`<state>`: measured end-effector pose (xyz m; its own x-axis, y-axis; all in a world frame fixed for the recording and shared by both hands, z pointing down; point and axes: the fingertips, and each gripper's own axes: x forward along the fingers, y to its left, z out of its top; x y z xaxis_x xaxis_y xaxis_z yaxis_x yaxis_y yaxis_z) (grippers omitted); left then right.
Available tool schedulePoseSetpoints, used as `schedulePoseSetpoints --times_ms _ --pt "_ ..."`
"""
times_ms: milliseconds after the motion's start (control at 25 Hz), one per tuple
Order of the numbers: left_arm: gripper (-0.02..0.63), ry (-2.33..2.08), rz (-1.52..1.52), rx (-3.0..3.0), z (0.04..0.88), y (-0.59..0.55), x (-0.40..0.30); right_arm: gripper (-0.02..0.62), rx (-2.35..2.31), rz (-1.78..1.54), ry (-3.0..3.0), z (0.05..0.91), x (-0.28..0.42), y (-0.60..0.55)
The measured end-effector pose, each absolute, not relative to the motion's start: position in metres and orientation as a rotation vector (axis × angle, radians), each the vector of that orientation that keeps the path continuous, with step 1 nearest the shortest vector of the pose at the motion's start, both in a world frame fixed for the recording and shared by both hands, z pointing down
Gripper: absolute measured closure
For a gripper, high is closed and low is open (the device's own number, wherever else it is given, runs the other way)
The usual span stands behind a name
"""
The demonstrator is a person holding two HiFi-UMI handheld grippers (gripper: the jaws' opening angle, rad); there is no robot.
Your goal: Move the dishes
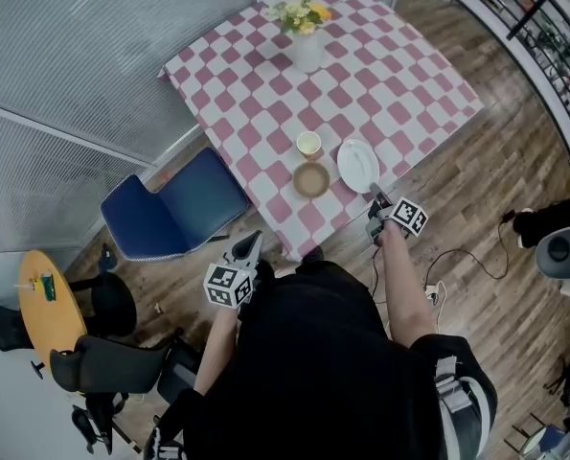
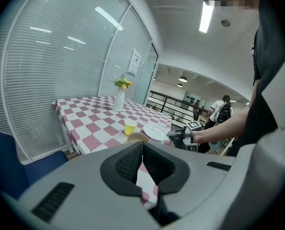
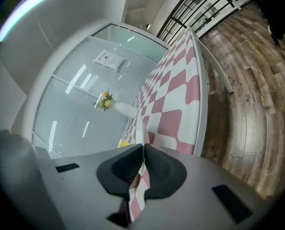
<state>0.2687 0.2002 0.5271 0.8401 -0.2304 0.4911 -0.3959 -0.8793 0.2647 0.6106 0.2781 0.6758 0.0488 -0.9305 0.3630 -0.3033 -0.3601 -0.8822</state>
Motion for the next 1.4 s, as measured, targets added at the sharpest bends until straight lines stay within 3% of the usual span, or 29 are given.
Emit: schedulePoseSetpoints --times_ms 520,560,640,880,1400 --pt "0.584 -0.530 0.669 2.636 0.530 0.183 0.267 0.560 -1.851 -1.369 1.185 0.702 0.624 0.238" --pt "0.584 -0.532 0.665 2.635 0.530 0.181 0.267 0.537 -1.865 -1.375 1.205 0.703 0.624 0.236" --pt "0.584 -0.534 0.661 2.635 0.529 0.180 0.269 0.418 -1.882 -1.405 1.253 0.705 0.621 0.233" --pt "0.584 -0.523 0.647 2.644 0.525 0.179 0.273 0.302 -1.909 -1.482 1.322 0.708 0.609 0.232" --pt "0.584 -0.407 0.608 2.690 0.515 0.166 0.283 0.319 -2.081 -1.413 1.581 0.700 0.567 0.265"
